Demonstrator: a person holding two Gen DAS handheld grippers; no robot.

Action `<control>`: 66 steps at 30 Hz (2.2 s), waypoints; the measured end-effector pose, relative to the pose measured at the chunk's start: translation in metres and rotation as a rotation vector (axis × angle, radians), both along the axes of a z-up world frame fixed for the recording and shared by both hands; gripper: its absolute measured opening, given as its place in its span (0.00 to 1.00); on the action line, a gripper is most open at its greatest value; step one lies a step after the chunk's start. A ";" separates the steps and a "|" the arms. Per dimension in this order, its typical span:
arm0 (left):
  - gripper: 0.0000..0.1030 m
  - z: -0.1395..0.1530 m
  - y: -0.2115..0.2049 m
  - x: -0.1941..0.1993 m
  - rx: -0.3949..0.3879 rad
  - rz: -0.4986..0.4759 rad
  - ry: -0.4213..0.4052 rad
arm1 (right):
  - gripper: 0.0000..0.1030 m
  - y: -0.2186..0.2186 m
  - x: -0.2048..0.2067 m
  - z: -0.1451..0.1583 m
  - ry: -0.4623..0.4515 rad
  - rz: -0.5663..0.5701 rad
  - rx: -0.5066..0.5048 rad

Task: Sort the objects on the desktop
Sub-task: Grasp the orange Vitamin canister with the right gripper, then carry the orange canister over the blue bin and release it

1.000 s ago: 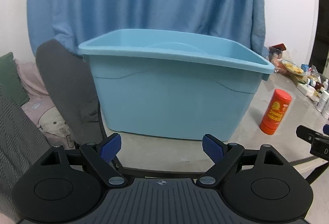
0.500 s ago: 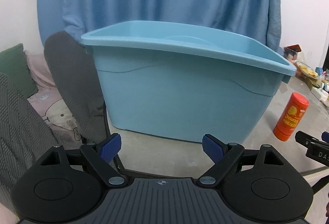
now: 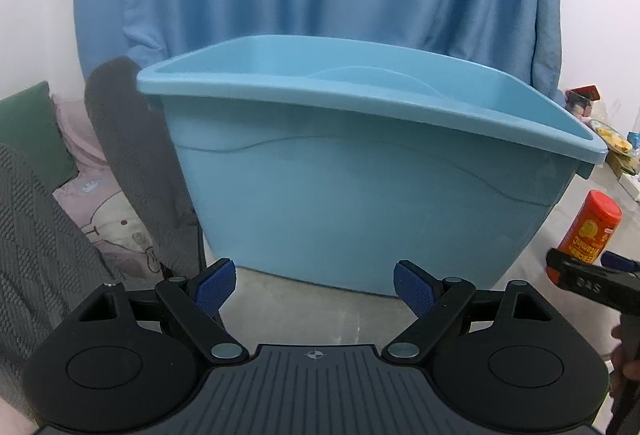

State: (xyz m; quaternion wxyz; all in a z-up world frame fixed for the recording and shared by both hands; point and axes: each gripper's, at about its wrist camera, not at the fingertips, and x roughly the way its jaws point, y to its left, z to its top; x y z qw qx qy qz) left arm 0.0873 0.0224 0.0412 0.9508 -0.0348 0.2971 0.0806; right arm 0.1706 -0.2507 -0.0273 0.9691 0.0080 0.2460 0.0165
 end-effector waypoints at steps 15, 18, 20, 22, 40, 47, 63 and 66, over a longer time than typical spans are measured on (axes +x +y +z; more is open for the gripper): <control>0.85 0.012 -0.002 -0.008 0.013 0.001 -0.040 | 0.48 -0.010 -0.026 0.047 -0.010 0.008 -0.021; 0.85 0.017 0.002 -0.011 0.011 0.002 -0.047 | 0.48 -0.011 -0.041 0.068 -0.022 -0.004 -0.004; 0.85 0.021 0.003 -0.014 0.007 -0.001 -0.053 | 0.48 -0.010 -0.052 0.083 -0.032 -0.003 0.002; 0.85 0.025 0.004 -0.017 0.016 -0.008 -0.059 | 0.48 -0.007 -0.061 0.097 -0.044 0.003 0.004; 0.85 0.052 0.032 -0.039 0.029 0.003 -0.091 | 0.48 0.049 -0.079 0.176 -0.175 0.169 0.032; 0.85 0.055 0.037 -0.034 0.040 0.002 -0.085 | 0.48 0.091 -0.045 0.173 -0.173 0.250 0.048; 0.85 0.058 0.041 -0.018 0.045 0.030 -0.050 | 0.48 0.150 0.003 0.138 -0.051 0.325 -0.027; 0.85 0.056 0.042 -0.015 0.040 0.034 -0.043 | 0.69 0.161 0.008 0.133 -0.006 0.316 -0.085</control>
